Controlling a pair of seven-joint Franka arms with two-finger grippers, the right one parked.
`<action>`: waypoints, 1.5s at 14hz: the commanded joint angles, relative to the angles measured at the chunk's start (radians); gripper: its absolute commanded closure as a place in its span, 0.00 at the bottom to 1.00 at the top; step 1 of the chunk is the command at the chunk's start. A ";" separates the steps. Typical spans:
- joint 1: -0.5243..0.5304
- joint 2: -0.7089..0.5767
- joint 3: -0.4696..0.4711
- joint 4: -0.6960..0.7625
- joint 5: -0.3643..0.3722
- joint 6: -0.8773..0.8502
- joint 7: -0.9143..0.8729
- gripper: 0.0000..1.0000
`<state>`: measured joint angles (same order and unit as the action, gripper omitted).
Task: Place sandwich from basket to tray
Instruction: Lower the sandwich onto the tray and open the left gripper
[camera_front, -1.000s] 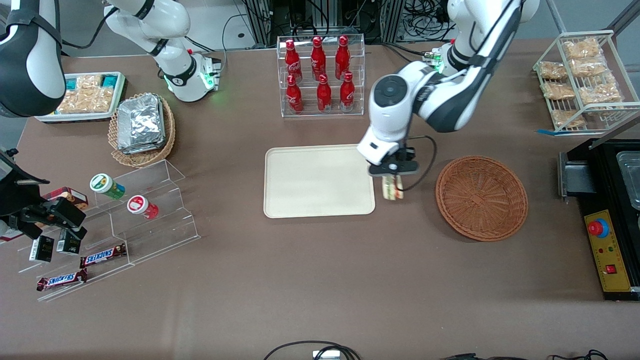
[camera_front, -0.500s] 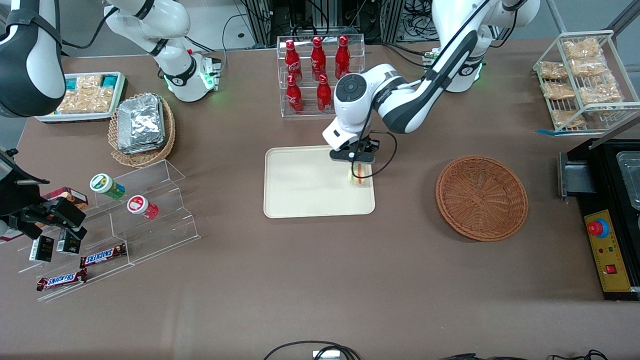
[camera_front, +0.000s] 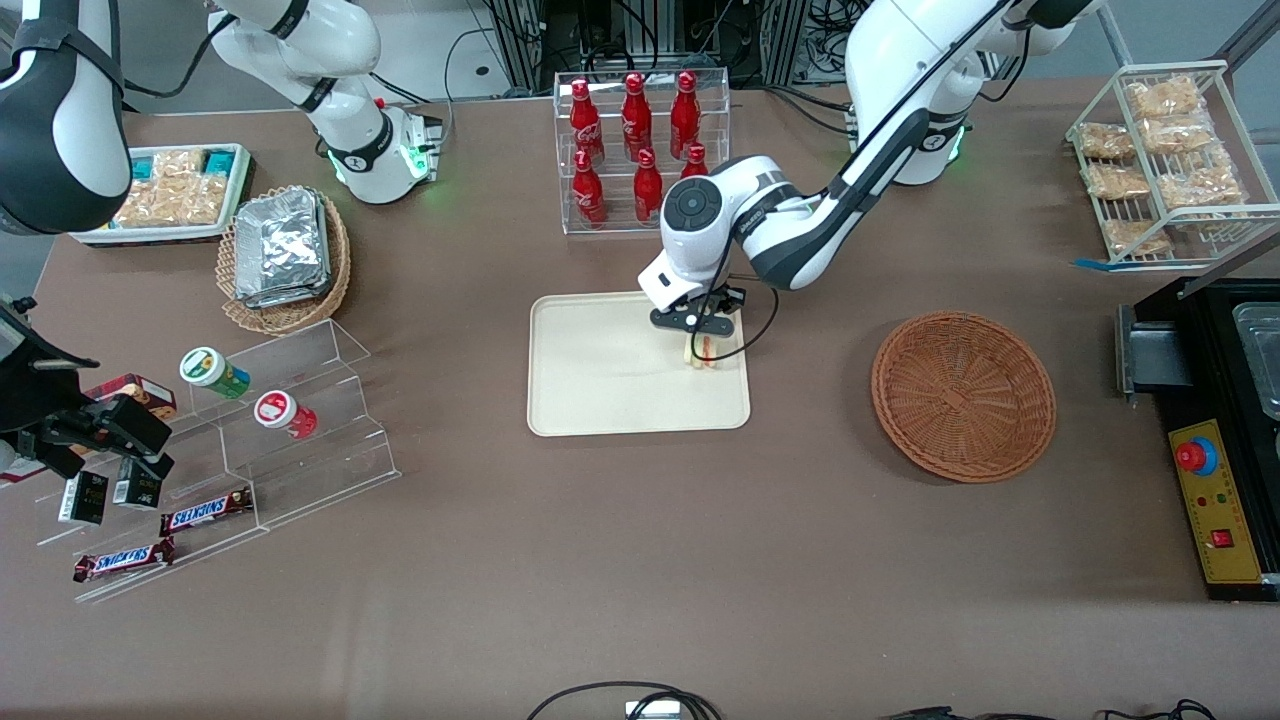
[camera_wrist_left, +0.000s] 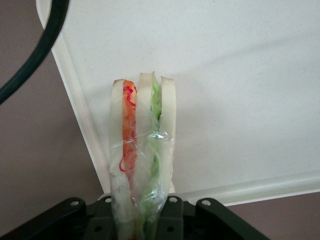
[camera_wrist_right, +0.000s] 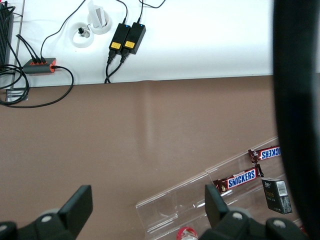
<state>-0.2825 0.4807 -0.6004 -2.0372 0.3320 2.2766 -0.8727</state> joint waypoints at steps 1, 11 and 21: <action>-0.014 0.021 0.005 0.025 0.022 0.007 -0.022 0.96; -0.012 0.068 0.011 0.051 0.024 0.012 -0.063 0.78; -0.003 0.053 0.010 0.054 0.044 0.001 -0.094 0.18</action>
<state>-0.2815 0.5382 -0.5937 -2.0036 0.3534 2.2881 -0.9381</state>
